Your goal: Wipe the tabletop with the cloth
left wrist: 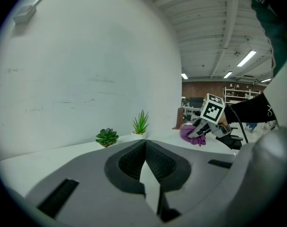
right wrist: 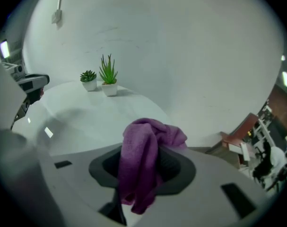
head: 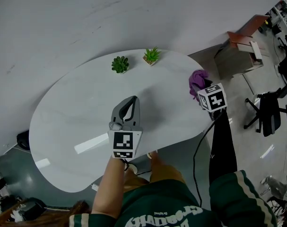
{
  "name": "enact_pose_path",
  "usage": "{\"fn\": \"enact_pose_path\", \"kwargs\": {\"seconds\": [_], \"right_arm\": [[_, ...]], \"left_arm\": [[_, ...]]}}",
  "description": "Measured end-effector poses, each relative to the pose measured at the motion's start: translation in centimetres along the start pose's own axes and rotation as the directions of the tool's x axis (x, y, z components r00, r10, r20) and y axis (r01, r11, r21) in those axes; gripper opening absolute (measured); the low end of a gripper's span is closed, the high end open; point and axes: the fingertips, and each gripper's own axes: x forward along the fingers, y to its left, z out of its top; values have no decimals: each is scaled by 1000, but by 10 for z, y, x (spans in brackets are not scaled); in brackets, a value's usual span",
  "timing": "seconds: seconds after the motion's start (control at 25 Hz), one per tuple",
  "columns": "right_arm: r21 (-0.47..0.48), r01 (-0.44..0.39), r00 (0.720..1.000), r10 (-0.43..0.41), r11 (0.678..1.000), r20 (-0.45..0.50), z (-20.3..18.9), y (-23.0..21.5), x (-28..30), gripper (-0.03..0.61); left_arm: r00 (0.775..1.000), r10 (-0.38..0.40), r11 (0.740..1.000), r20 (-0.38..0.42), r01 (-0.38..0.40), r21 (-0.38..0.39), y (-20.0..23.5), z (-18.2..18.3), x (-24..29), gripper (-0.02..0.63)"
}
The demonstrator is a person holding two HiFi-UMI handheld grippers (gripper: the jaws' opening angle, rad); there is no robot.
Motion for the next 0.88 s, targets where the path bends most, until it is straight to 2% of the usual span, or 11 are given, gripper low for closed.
{"fn": "enact_pose_path", "kwargs": {"seconds": [0.04,0.16,0.36,0.52,0.88], "right_arm": [[-6,17,1000,-17,1000,6,1,-3,0,138],[-1,34,999,-34,999,32,2,-9,1,97],[63,16,996,-22,998,88,1,-10,1,94],[66,32,995,-38,997,87,2,-1,1,92],[70,-6,996,-1,998,94,18,61,7,91]], "left_arm": [[1000,0,1000,1,0,1,0,1,0,0],[1000,3,1000,2,-3,0,3,0,1,0],[999,32,999,8,-32,-36,16,-2,-6,0],[998,56,998,19,-55,-34,27,-1,-16,0],[991,130,991,29,-129,-43,74,-14,-61,0]]}}
